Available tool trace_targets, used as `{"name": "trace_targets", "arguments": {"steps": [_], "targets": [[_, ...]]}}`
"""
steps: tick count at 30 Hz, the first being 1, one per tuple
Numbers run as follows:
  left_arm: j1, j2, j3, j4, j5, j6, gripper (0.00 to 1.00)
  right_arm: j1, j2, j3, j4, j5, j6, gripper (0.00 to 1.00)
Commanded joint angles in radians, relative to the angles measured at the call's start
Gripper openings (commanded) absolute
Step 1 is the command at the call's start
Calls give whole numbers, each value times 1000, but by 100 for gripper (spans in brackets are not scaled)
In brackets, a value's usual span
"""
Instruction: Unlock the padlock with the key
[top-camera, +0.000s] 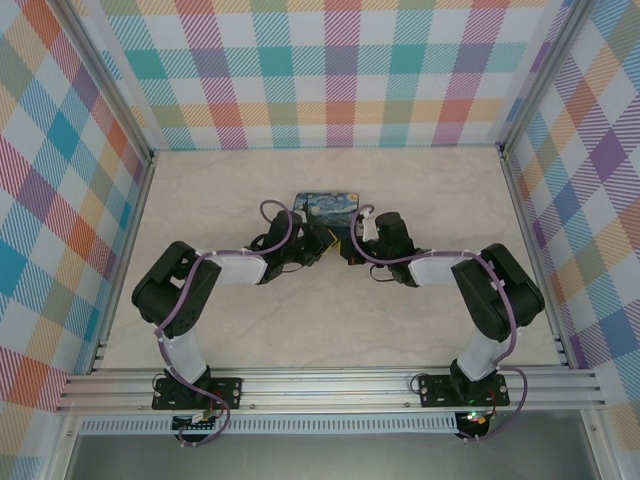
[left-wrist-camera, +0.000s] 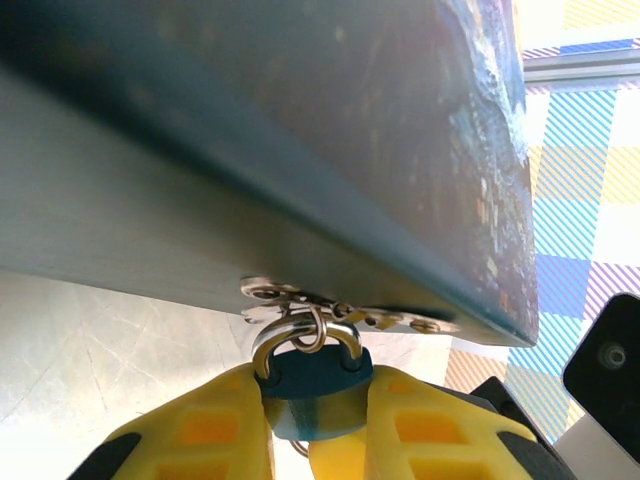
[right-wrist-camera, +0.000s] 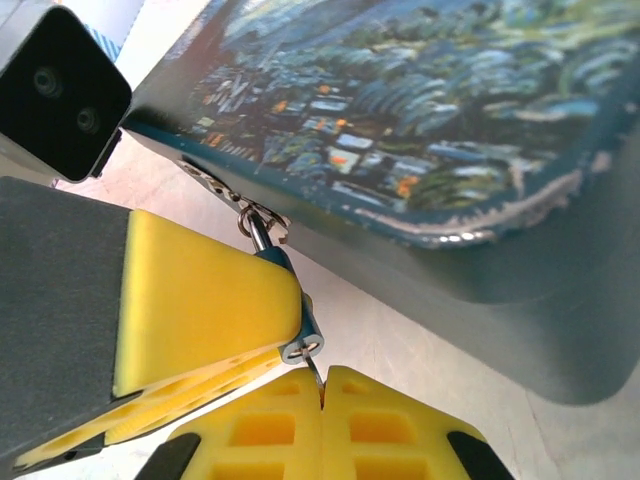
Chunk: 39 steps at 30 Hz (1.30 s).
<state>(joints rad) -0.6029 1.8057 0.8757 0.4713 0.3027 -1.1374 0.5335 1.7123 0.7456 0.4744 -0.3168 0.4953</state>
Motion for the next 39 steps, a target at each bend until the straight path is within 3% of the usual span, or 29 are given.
{"name": "trace_targets", "arguments": {"steps": [1,8,13,19,30,39], "targets": [[-55,39,-15,30,75,-18,26,25,-6,9,17,-85,101,1],[-55,39,-44,46,39,-30,41,32,26,-35,21,-77,209,1],[-48,-16,-70,4,13,-21,62,32,8,-31,-16,-58,233,1],[-23,-107,-120,-39,-23,-2,76,32,-3,-42,11,-57,322,1],[-11,-103,-170,83,-50,-87,64,33,-4,-33,18,-55,477,2],[-12,-54,-163,149,-70,-130,53,32,-1,-33,24,-59,494,2]]}}
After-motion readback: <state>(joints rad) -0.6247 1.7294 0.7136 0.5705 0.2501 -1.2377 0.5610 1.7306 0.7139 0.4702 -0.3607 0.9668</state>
